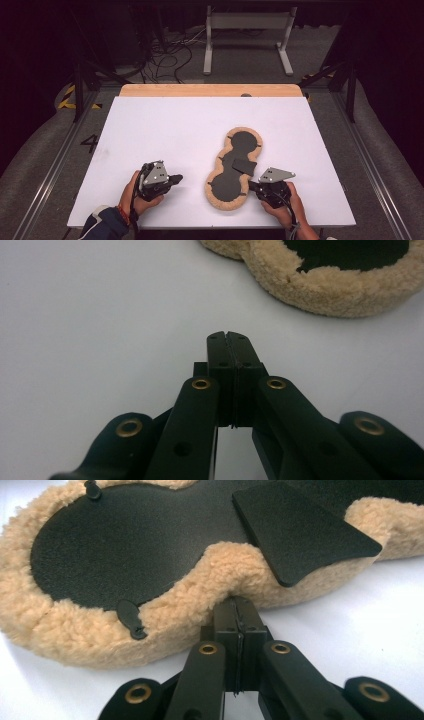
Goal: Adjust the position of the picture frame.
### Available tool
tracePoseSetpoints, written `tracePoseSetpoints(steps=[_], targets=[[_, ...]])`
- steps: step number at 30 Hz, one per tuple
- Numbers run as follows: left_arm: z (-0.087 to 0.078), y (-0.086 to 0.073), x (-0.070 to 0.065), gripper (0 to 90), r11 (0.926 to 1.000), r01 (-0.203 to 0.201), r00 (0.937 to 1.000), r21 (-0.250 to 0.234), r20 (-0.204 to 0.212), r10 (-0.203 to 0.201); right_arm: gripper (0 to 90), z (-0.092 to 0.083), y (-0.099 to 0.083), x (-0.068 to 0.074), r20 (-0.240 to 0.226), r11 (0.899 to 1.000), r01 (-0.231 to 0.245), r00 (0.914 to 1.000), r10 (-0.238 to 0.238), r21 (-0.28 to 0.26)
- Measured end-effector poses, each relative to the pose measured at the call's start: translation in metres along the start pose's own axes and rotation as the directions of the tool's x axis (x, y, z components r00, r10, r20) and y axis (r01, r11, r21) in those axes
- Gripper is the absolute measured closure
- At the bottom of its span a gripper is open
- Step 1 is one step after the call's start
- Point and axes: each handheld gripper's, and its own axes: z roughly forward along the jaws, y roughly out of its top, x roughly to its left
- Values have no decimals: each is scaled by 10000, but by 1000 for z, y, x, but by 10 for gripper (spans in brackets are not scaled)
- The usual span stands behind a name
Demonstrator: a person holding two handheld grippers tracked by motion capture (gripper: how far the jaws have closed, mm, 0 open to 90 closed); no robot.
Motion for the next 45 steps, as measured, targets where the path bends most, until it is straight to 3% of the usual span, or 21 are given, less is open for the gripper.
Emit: tracePoseSetpoints(steps=[6, 12, 25, 36, 41, 45], targets=[[-14, -8, 1, 900, 9998, 164, 9999, -72, -6, -164, 900, 3, 3, 4, -10, 10000, -92, 10000, 92, 24], [-21, -16, -4, 900, 9998, 118, 9999, 143, 92, -119, 900, 5, 7, 10, 2, 9998, 161, 9999, -161, 86], [-20, -18, -7, 897, 9991, 181, 9998, 381, 54, -183, 900, 19, 23, 30, -350, 9971, 741, 9967, -734, 195], [-22, -25, -15, 875, 9976, 179, 9997, 676, 177, -192, 900, 34, 35, 47, -426, 9960, 891, 9951, -887, 72], [-21, -23, -19, 871, 9980, 182, 9992, 606, 338, -203, 865, 36, 37, 49, -379, 9939, 1101, 9932, -1102, -55], [-17, -21, -25, 873, 9980, 77, 9985, 629, 528, -110, 867, 28, 36, 42, -517, 9953, 909, 9944, -925, -333]])
